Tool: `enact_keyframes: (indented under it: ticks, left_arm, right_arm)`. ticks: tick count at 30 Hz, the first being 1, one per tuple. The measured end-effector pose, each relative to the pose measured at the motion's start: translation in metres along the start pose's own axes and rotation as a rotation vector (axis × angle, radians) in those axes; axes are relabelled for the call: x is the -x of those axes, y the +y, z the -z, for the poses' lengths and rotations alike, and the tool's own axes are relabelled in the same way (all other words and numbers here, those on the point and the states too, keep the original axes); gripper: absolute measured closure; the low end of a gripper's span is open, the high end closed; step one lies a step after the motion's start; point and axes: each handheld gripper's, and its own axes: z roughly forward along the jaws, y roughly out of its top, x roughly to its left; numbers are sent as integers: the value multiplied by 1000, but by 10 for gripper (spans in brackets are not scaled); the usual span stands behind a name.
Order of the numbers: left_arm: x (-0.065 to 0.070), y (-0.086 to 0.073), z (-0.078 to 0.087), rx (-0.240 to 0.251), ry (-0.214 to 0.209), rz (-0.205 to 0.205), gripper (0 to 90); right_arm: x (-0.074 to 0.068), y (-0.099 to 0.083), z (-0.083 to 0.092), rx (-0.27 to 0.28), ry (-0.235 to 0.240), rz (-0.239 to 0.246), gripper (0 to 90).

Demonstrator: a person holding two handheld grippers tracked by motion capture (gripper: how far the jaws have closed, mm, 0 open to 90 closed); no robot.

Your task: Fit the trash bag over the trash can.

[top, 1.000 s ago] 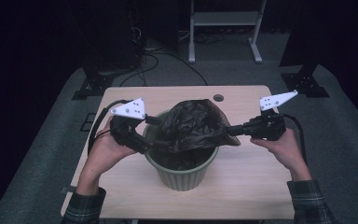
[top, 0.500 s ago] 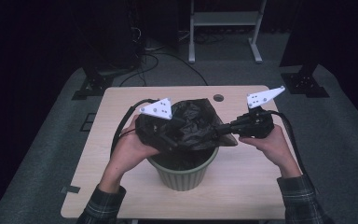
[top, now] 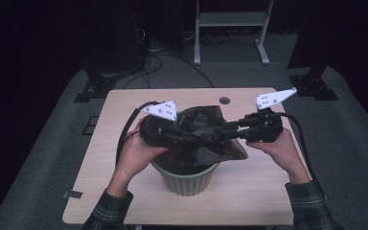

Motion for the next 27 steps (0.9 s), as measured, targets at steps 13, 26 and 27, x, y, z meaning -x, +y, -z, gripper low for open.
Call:
enact_keyframes:
  ticks: [13,26,27]
  left_arm:
    - [-7,-16,22,49,46,46,811]
    - [-7,-22,33,69,55,53,811]
    - [-7,-23,35,73,58,57,811]
  right_arm:
    - [-4,-52,31,26,-47,-128,530]
    - [1,-61,10,-53,-31,-136,857]
    - [0,-61,10,-56,-35,-122,897]
